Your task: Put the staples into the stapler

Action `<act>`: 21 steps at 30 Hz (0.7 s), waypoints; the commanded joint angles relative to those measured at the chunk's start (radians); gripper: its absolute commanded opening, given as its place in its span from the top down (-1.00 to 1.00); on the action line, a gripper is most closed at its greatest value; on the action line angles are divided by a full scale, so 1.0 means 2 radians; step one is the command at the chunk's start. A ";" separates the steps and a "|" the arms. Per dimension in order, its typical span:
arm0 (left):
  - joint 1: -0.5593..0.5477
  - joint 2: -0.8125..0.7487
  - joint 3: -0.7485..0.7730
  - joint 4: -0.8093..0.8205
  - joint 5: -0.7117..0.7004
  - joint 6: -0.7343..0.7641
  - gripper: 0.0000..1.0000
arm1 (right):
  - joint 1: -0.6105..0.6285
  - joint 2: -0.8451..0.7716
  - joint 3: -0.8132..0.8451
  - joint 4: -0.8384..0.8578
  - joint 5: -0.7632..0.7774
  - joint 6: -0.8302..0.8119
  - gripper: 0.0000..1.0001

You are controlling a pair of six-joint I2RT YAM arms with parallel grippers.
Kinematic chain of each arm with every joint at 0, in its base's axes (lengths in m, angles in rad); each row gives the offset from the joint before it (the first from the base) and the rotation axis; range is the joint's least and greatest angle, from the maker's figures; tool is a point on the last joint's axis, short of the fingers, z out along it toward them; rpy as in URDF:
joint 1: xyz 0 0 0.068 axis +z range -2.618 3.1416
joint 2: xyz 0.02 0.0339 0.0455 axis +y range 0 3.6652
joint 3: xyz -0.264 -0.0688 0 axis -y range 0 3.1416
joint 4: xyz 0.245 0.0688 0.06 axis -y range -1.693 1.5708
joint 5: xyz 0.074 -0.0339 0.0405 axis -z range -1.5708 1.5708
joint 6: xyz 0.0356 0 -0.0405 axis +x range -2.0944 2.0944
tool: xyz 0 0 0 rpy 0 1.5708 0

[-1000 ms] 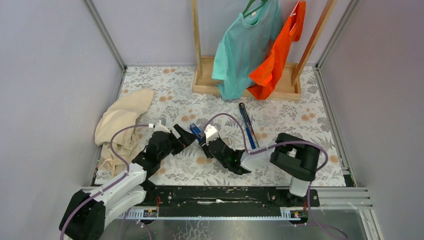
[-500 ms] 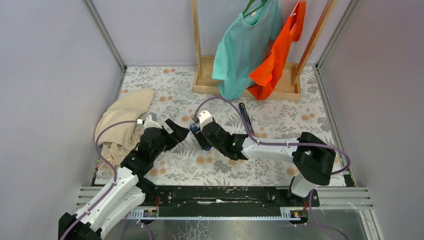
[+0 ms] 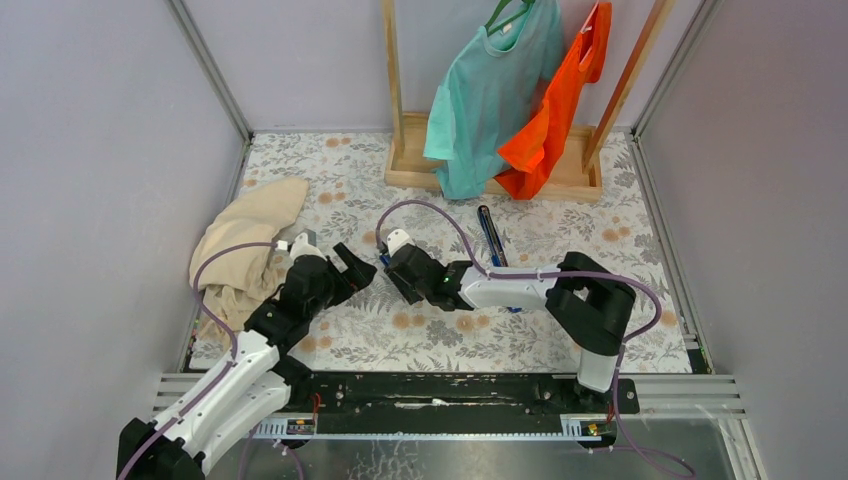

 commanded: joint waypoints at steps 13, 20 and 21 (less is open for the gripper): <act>0.003 0.016 0.013 0.013 -0.004 0.011 -1.00 | -0.002 0.059 0.008 -0.005 -0.012 0.018 0.69; 0.003 0.022 0.008 0.018 -0.002 0.008 -1.00 | -0.001 0.085 0.029 -0.018 -0.012 0.025 0.73; 0.003 0.022 0.007 0.019 -0.002 0.008 -1.00 | -0.002 0.092 0.034 -0.022 -0.011 0.025 0.74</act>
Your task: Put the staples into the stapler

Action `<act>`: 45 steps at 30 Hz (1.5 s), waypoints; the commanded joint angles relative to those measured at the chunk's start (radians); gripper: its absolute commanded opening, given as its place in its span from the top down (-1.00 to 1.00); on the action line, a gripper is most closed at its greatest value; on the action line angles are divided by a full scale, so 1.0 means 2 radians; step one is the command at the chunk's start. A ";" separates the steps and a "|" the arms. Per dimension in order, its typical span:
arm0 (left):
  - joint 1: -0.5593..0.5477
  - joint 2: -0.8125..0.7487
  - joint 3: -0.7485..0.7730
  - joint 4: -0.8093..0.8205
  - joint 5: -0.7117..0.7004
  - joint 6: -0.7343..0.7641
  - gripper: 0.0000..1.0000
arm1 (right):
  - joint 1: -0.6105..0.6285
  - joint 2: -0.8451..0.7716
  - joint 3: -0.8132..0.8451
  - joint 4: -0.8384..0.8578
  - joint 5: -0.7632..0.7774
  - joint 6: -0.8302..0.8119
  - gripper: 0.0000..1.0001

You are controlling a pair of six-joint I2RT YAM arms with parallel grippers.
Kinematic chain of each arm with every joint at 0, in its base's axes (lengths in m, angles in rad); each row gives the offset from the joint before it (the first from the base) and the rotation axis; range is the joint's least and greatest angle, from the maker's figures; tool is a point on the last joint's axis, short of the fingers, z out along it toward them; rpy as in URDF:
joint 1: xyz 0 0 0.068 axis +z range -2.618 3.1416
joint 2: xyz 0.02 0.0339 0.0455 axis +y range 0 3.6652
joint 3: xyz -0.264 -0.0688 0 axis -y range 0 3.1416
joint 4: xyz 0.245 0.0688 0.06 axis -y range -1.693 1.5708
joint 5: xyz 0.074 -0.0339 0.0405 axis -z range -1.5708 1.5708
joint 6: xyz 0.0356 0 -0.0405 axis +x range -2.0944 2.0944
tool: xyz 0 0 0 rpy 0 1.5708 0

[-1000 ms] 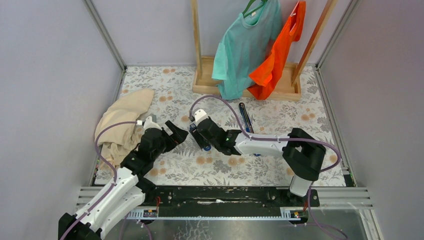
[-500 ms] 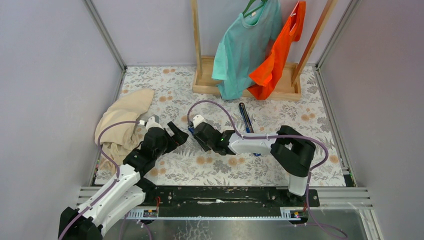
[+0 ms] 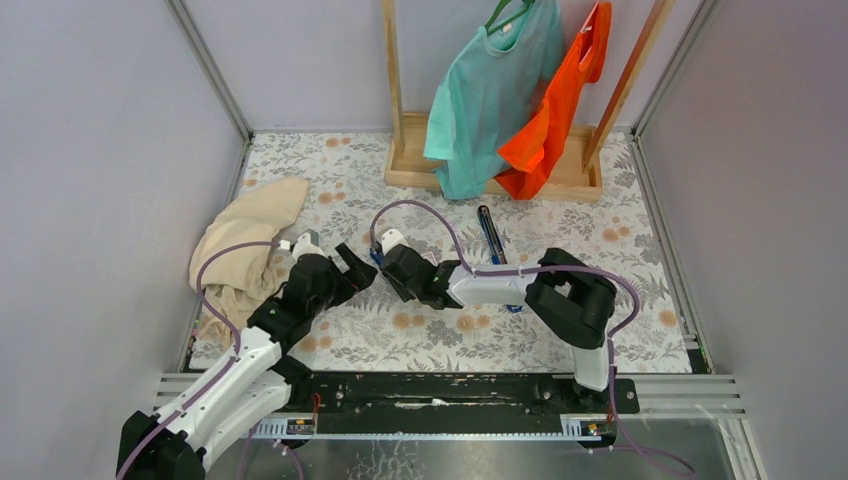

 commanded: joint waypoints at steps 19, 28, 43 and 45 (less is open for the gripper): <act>0.003 -0.061 0.013 -0.028 -0.039 -0.005 -1.00 | -0.002 0.093 0.158 -0.026 0.043 0.012 0.46; 0.003 -0.085 0.021 -0.046 -0.045 -0.006 -1.00 | -0.005 0.126 0.226 -0.014 0.030 0.001 -0.18; 0.003 -0.053 0.068 -0.002 0.019 0.028 -1.00 | -0.035 -0.063 0.061 -0.072 0.066 0.025 -0.53; 0.003 -0.037 0.069 0.019 0.045 0.029 -1.00 | -0.046 -0.099 0.021 -0.071 0.073 0.033 -0.54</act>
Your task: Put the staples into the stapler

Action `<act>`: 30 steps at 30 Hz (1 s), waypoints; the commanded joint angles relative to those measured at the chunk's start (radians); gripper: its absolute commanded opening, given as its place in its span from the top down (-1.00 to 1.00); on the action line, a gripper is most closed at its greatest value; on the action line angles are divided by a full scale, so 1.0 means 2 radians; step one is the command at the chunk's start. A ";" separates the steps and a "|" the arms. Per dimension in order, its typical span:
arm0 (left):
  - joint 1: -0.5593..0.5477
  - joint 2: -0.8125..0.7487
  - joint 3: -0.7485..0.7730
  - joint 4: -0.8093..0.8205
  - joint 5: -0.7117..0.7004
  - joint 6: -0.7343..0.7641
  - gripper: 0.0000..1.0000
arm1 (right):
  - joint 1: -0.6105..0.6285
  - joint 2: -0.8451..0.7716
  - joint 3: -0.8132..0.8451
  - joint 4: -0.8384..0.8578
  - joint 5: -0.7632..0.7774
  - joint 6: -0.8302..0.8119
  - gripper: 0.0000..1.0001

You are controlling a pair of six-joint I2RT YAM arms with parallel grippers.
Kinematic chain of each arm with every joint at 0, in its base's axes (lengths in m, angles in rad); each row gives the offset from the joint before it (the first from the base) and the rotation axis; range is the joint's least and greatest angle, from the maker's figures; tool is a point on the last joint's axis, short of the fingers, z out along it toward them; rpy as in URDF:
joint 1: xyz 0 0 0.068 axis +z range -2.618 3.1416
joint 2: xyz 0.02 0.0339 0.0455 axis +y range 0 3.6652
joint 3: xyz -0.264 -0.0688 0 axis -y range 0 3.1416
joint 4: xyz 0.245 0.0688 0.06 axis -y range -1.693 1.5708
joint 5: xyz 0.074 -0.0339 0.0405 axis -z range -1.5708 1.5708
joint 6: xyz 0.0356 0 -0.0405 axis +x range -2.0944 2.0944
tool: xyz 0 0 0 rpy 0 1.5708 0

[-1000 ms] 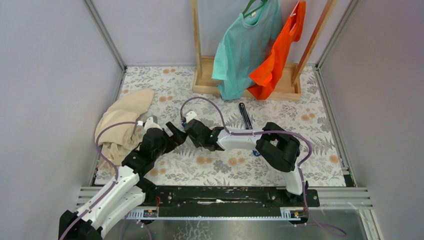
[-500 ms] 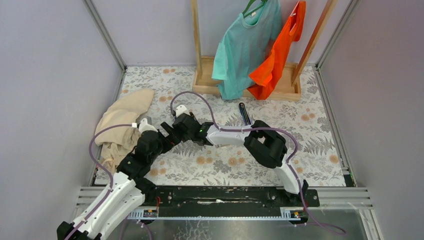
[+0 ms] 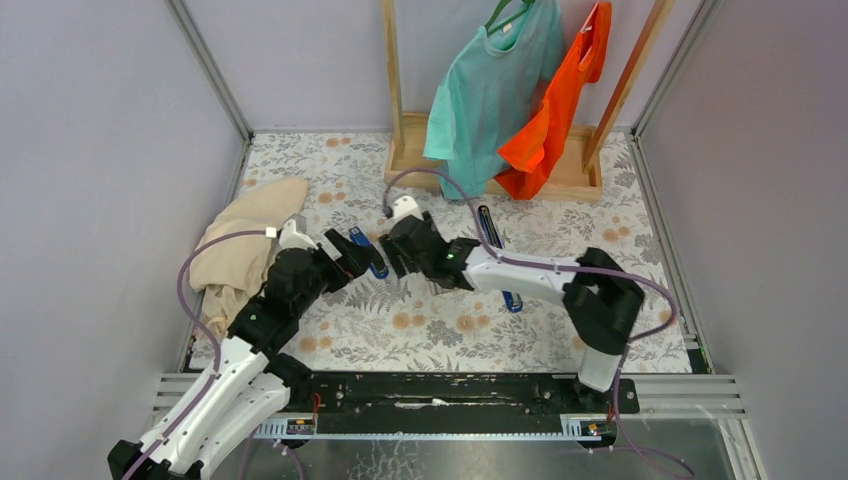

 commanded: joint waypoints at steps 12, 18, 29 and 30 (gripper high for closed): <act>0.001 0.138 0.011 0.166 0.157 0.000 -1.00 | -0.097 -0.205 -0.237 -0.045 0.093 0.064 -0.59; -0.014 0.190 0.009 0.222 0.180 -0.018 -0.99 | -0.143 -0.229 -0.273 -0.051 0.078 0.084 -0.53; -0.038 0.274 0.022 0.282 0.195 -0.027 -0.97 | -0.183 -0.205 -0.287 -0.045 0.016 0.095 -0.20; -0.039 0.279 0.025 0.285 0.197 -0.028 -0.97 | -0.183 -0.200 -0.285 -0.047 0.013 0.095 -0.17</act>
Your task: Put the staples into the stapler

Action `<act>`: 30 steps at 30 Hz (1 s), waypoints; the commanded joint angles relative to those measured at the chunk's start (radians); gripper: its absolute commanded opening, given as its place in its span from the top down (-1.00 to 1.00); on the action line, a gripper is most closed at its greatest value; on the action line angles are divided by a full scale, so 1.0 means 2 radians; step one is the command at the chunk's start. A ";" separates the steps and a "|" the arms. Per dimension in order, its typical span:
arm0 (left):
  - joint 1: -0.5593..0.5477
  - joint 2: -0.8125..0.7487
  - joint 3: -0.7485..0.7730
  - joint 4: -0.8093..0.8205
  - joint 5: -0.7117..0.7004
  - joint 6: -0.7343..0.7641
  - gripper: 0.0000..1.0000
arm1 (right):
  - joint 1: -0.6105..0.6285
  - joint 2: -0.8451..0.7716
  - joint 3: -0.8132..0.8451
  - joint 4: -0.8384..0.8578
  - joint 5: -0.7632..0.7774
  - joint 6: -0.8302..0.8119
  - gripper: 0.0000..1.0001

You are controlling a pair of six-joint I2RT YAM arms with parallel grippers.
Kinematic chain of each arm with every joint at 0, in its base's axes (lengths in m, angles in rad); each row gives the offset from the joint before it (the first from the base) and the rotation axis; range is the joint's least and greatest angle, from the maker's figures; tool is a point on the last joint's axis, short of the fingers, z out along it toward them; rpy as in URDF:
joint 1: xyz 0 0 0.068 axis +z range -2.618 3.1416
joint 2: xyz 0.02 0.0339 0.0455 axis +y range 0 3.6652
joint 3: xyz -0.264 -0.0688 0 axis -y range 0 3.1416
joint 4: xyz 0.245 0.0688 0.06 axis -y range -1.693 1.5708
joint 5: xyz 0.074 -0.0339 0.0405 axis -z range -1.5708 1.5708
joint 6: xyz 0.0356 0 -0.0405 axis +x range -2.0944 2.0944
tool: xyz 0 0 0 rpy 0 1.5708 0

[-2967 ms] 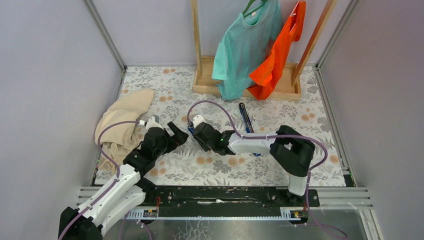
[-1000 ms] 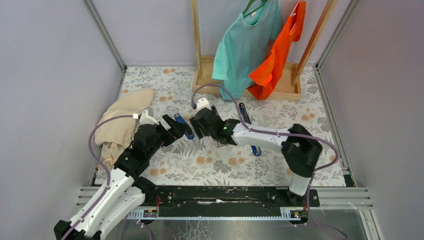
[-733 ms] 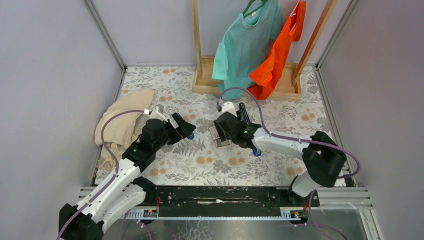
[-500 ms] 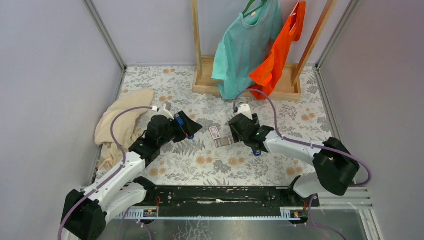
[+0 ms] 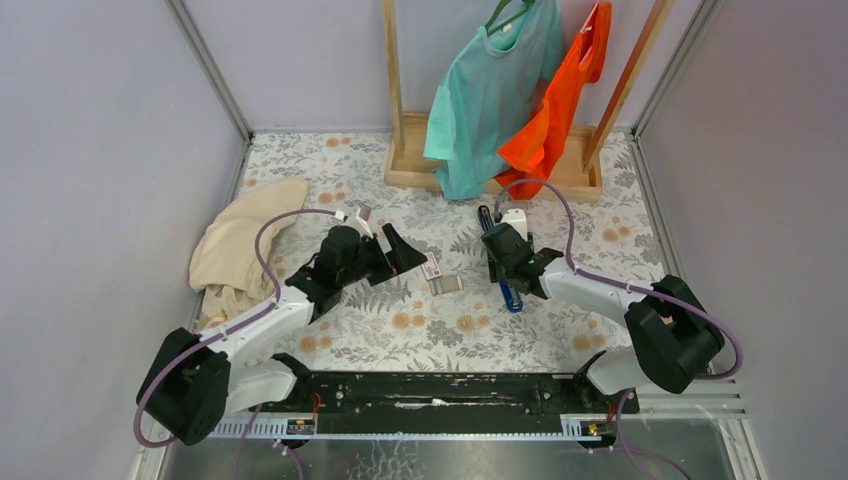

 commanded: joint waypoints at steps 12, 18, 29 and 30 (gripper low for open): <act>-0.019 0.094 0.067 0.094 0.026 -0.001 -0.90 | -0.001 0.045 0.001 0.009 -0.069 0.003 0.22; -0.021 0.146 0.086 0.123 0.031 -0.013 -0.86 | 0.003 0.046 -0.010 0.033 -0.111 -0.002 0.68; -0.021 0.252 0.141 0.150 0.030 -0.012 -0.76 | 0.053 0.044 -0.009 0.072 -0.119 -0.029 0.82; -0.021 0.264 0.146 0.152 0.030 -0.015 -0.76 | 0.055 0.046 -0.007 0.073 -0.119 -0.030 0.82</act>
